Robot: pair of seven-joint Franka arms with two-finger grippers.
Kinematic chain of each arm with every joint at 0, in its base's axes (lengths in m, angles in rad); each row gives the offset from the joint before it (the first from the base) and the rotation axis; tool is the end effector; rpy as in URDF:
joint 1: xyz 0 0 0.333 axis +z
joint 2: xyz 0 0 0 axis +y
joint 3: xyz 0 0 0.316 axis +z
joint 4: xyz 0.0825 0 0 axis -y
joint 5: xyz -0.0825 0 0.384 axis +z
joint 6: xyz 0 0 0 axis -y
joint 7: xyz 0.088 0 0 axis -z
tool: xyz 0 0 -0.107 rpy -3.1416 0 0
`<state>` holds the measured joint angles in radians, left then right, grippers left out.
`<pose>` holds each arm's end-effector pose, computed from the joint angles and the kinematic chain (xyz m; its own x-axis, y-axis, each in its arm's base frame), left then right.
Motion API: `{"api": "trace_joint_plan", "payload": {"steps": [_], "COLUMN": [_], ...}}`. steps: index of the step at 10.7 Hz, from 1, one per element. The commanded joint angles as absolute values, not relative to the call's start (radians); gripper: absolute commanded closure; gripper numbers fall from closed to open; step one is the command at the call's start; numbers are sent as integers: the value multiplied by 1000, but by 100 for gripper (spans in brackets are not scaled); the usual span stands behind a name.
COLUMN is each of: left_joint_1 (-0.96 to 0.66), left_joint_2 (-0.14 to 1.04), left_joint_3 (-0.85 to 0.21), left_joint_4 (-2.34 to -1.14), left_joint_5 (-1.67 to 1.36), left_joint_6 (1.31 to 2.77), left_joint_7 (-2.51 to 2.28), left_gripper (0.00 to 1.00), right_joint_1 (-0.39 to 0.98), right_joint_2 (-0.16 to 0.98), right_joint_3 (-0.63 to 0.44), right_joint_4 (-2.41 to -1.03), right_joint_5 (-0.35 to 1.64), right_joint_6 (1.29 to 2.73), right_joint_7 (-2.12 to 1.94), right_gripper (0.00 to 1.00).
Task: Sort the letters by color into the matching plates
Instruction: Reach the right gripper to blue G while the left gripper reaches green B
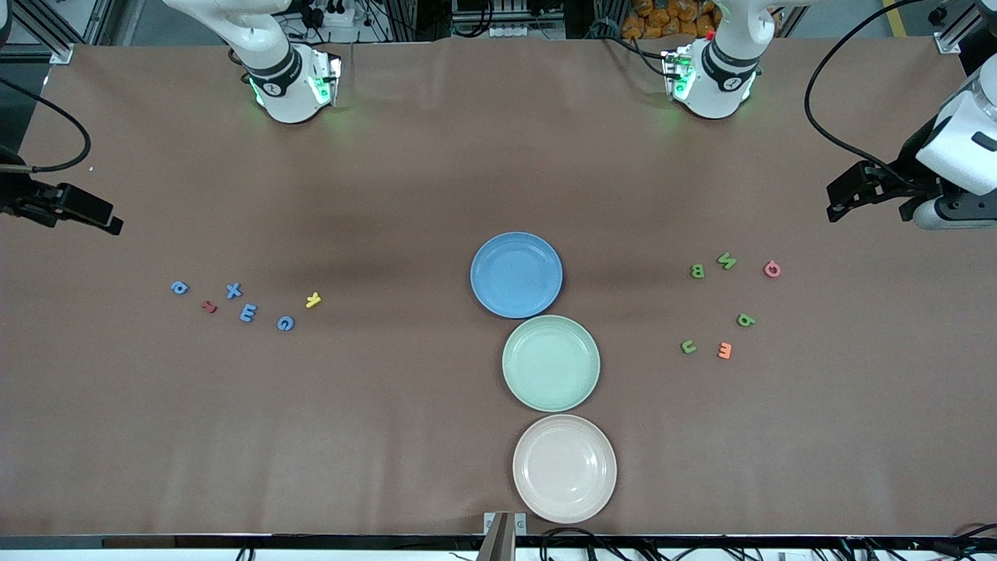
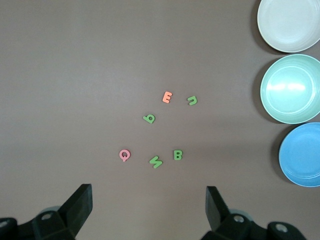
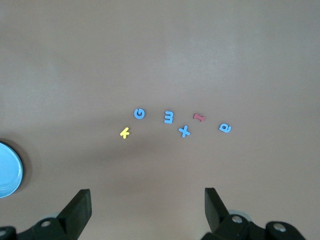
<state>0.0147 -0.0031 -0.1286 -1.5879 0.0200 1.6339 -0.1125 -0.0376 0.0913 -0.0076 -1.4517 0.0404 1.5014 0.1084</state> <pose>0.5564 -0.0617 0.6238 0.9987 -0.0026 0.0510 -0.0018 -0.9999 -0.0148 0.5756 -0.0213 0.6228 0.9876 -0.1501 -0.0456 -0.1517 -0.9878 -0.0349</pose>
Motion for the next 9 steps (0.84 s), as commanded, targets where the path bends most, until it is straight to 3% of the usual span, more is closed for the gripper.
{"api": "trace_joint_plan", "payload": {"steps": [1,9], "left_joint_1": [23,12], "left_joint_2": [3,167], "left_joint_3": [-130,-141], "left_joint_4": [-1578,-1617], "left_joint_5": [8,11], "left_joint_6": [1620,1804], "left_joint_7": [-89,-117], "left_gripper": [0,0], "right_joint_1": [-26,-78], "right_joint_2": [84,83], "right_joint_3": [-20,-21], "right_joint_4": [-1450,-1514], "right_joint_5": [46,52], "right_joint_6": [1489,1580], "right_joint_7": [109,-32], "right_gripper": [0,0]}}
